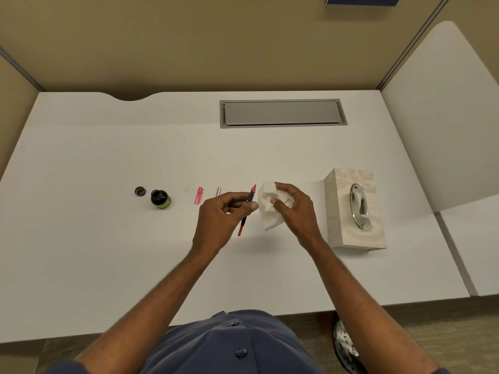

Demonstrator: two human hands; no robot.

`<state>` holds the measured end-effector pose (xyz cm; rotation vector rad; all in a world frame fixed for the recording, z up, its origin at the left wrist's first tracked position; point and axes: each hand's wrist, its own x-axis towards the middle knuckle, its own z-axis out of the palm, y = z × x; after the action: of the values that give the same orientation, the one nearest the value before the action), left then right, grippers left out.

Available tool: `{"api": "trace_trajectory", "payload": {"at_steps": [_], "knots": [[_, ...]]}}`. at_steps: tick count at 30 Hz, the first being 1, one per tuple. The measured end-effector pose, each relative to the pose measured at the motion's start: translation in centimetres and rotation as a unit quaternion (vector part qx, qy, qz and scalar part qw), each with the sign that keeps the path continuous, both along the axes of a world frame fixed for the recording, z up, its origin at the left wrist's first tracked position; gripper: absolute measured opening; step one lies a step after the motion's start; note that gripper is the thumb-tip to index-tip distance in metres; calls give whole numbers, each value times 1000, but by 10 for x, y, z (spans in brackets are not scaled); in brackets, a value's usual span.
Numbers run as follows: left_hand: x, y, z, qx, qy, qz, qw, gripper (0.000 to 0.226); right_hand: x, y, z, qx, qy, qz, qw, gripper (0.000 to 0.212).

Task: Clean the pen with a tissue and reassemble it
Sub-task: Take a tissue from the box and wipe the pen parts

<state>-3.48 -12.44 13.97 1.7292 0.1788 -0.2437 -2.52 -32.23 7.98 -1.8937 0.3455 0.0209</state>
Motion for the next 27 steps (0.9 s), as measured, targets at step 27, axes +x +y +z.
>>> {"api": "trace_trajectory", "payload": {"at_steps": [27], "knots": [[-4,9,-23,143,0,-62,988,21,-11,15,29,433,113,56,893,29]]}}
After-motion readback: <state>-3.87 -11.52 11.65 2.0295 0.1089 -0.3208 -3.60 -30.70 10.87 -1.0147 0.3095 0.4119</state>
